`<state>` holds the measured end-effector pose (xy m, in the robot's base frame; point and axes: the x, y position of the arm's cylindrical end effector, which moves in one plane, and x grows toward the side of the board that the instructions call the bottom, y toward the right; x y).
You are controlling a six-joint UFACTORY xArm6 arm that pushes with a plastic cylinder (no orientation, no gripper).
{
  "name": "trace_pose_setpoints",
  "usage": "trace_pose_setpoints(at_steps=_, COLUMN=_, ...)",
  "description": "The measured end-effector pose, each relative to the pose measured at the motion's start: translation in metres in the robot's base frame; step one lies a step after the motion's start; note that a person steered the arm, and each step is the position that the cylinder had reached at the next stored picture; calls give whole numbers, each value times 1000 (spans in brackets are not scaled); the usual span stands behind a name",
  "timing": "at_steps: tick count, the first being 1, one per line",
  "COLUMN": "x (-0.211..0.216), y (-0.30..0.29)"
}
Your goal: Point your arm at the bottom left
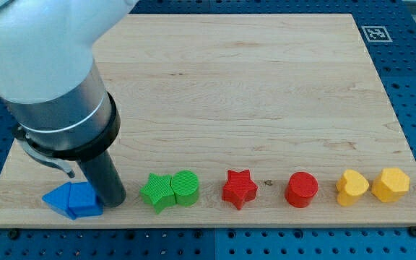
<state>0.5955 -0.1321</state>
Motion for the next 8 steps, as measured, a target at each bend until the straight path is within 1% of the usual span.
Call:
trace_pose_setpoints(at_steps=1, x=-3, y=0)
trace_pose_setpoints(at_steps=2, x=-44, y=0)
trace_pose_setpoints(at_steps=3, x=-66, y=-6)
trace_pose_setpoints(at_steps=5, x=-70, y=-20)
trace_pose_setpoints(at_steps=6, x=-70, y=-57)
trace_pose_setpoints(at_steps=7, x=-69, y=-106)
trace_pose_setpoints(at_steps=8, x=-52, y=-151)
